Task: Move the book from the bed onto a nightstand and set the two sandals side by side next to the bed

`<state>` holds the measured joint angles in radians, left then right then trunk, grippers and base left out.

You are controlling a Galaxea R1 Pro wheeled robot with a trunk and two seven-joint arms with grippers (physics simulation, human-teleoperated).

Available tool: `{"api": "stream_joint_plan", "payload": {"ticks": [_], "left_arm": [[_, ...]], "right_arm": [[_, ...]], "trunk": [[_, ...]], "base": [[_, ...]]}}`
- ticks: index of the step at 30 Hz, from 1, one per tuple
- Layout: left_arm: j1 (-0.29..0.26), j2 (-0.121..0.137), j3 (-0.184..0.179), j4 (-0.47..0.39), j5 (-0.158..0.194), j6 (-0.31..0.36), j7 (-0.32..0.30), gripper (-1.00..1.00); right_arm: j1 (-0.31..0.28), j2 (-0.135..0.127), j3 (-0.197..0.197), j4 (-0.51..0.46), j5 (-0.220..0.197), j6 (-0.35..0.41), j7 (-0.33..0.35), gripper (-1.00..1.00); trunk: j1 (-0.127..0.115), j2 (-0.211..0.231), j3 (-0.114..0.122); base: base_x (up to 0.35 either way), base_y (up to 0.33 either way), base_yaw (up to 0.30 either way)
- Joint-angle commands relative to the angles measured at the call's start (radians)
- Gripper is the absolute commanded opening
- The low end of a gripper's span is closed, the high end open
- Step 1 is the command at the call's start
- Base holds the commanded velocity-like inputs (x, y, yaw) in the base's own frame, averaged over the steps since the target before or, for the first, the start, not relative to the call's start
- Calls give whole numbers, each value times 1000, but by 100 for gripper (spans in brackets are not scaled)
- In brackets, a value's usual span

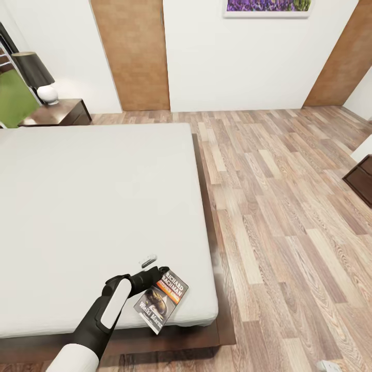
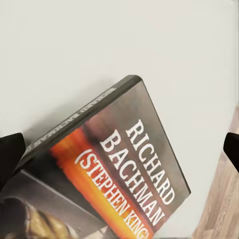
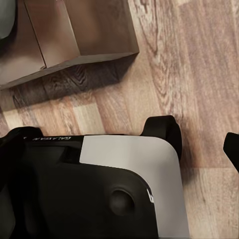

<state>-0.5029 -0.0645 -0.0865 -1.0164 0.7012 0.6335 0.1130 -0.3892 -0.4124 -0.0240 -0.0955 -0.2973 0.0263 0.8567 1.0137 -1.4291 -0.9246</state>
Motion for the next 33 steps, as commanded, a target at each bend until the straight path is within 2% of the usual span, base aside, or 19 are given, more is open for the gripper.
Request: {"api": "stream_joint_plan", "payload": {"ticks": [1, 33], "left_arm": [[0, 0, -1, -2, 11, 3, 10, 100], [0, 2, -1, -2, 11, 4, 10, 100]], "right_arm": [[0, 0, -2, 0, -2, 3, 4, 100], [0, 0, -4, 0, -3, 3, 5, 100]], "trunk": [[-4, 7, 3], [-127, 231, 103]], "base": [[0, 0, 0], [0, 0, 0]]}}
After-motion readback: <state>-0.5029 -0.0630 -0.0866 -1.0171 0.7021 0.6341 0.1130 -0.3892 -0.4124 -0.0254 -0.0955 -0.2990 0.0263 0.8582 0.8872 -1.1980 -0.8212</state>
